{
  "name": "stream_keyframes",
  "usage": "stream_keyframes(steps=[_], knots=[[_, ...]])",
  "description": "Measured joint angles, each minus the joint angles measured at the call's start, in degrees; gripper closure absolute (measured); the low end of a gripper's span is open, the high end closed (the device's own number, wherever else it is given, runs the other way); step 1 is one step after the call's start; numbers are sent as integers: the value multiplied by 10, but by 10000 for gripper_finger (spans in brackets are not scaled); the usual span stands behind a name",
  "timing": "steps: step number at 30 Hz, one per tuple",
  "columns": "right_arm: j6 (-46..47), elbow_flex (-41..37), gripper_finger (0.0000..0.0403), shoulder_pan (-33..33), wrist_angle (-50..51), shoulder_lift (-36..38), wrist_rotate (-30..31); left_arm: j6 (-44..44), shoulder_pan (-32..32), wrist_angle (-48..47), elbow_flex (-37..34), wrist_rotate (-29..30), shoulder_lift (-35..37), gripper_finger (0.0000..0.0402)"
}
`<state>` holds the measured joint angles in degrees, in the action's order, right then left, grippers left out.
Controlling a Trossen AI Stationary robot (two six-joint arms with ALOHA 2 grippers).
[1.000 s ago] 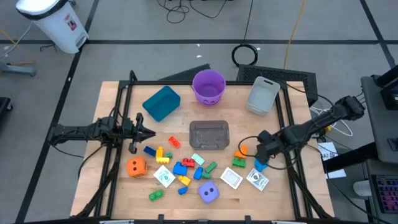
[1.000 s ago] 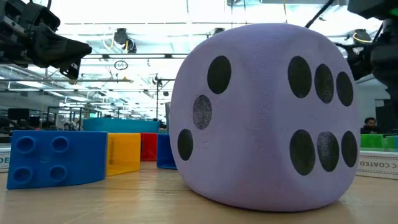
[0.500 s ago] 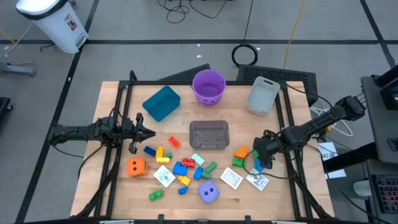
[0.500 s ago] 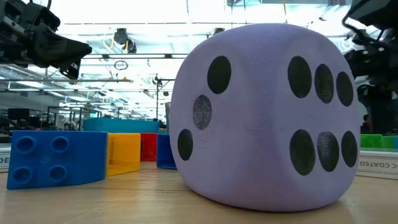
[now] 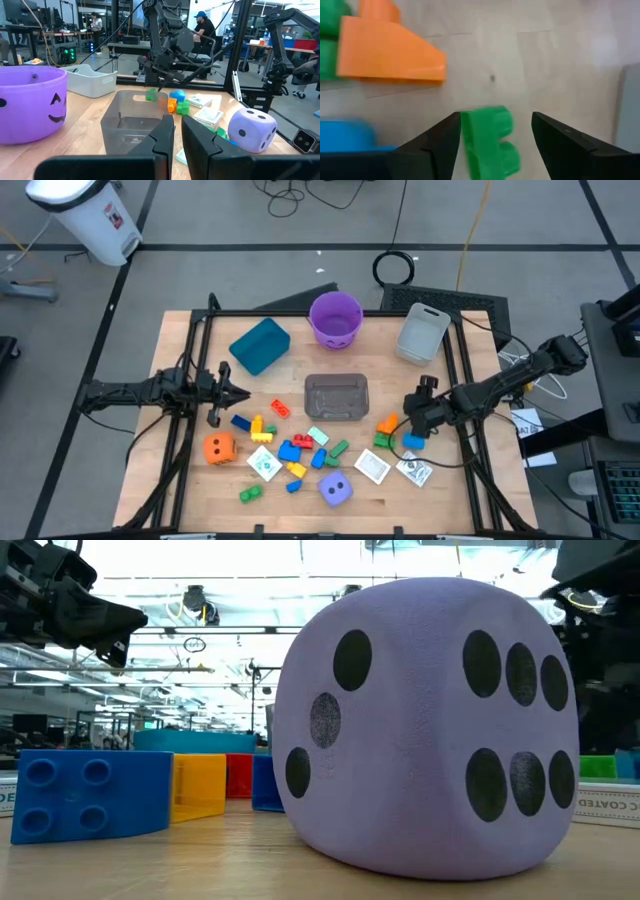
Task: Pick & Place Toys
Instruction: Put the top green game piece into the white bin
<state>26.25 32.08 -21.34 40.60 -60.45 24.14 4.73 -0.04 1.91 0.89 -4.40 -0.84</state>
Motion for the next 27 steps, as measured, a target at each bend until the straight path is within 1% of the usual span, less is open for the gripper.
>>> stream_keyframes(steps=[3,9,10,14,18,22,27], knots=[[-10,0,176,15,7,0,-17,0,0,0,0,0,0,360],[-29,-4,177,60,-2,-7,-21,0,0,0,0,0,0,360],[-29,-9,177,69,-9,-9,-32,0,0,0,0,0,0,360],[-30,-48,177,103,-68,-23,-108,0,0,0,0,0,0,360],[-24,-79,179,123,-111,-29,-123,0,0,0,0,0,0,360],[1,-82,200,136,-117,-25,-127,0,0,-1,0,0,0,360],[15,-70,251,139,-116,-15,-128,0,0,-1,0,0,0,360]])
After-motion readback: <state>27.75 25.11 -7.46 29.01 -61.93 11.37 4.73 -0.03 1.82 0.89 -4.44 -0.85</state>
